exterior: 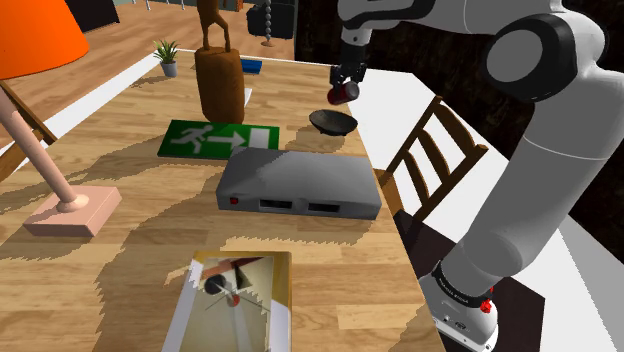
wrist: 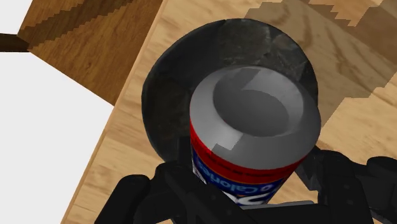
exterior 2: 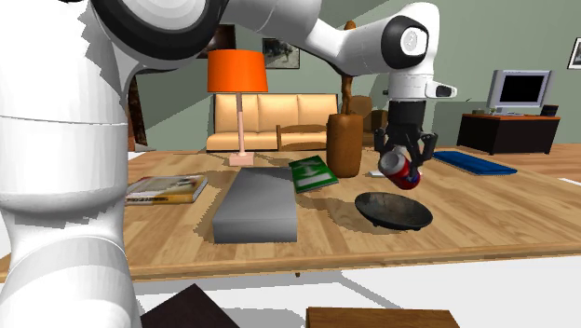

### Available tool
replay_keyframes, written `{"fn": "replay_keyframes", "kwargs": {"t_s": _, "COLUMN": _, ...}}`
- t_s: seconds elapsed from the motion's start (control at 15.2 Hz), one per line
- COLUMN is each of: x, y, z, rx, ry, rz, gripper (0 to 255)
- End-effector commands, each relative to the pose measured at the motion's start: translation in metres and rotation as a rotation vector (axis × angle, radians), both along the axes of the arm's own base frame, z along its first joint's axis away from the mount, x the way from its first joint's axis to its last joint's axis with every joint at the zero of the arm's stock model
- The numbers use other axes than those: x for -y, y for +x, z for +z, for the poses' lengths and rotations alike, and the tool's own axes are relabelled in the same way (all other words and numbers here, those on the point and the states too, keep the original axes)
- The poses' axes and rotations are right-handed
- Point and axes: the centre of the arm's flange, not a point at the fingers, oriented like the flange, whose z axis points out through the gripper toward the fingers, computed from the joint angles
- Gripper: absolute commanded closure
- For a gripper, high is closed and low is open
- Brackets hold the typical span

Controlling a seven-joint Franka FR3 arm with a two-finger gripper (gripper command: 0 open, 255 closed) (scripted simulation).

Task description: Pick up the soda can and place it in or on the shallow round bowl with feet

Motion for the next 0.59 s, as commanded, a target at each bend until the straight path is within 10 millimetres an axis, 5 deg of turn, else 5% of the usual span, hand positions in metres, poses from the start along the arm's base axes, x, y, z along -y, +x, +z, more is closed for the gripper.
{"fn": "replay_keyframes", "kwargs": {"t_s": 0.0, "x": -0.001, "y": 0.001, "z": -0.010, "rx": 0.001, "ry": 0.000, "rz": 0.000, "gripper": 255}}
{"fn": "replay_keyframes", "kwargs": {"t_s": 0.53, "x": -0.001, "y": 0.001, "z": -0.052, "rx": 0.001, "ry": 0.000, "rz": 0.000, "gripper": 255}}
